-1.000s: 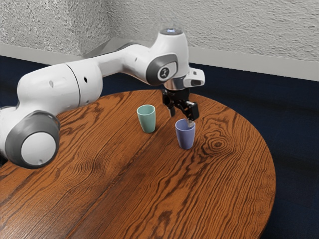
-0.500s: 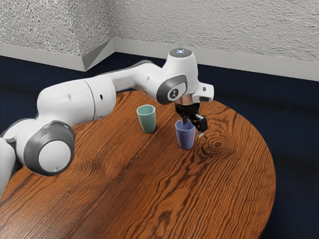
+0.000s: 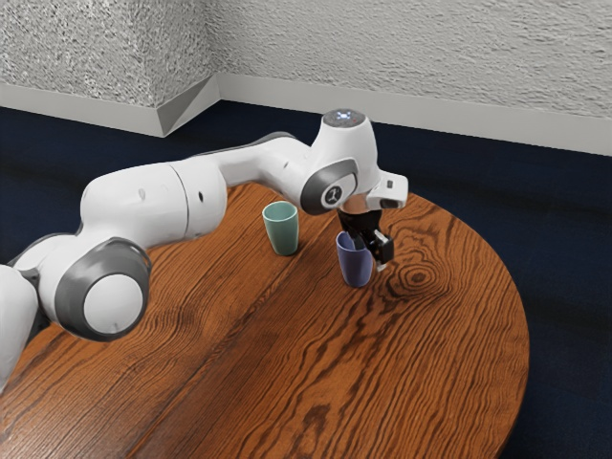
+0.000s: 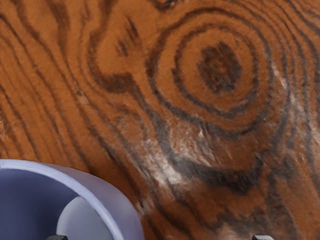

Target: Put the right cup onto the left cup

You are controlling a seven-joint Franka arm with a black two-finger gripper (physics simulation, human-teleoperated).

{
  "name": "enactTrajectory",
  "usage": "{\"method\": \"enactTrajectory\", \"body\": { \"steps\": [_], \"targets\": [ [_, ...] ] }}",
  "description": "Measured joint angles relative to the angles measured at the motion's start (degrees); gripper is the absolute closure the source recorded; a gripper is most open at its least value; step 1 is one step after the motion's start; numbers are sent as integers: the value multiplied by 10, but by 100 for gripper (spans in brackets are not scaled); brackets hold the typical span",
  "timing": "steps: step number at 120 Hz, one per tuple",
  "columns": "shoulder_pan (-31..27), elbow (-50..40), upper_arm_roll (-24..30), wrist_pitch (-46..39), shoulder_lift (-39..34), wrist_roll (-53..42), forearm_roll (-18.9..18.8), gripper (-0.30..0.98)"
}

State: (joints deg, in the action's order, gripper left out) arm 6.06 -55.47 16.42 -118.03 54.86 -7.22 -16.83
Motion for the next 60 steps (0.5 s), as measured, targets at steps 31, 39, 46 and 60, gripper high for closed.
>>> {"method": "enactTrajectory", "body": {
  "steps": [31,39,46,60],
  "targets": [
    [-4,-9,-4,-4,1,-7,3,57],
    [-5,-9,-5,-5,1,-9,5,64],
    [-6,-10,-6,-5,1,-10,5,68],
    [-6,-10,-7,-5,2,-12,5,73]
  ]
}}
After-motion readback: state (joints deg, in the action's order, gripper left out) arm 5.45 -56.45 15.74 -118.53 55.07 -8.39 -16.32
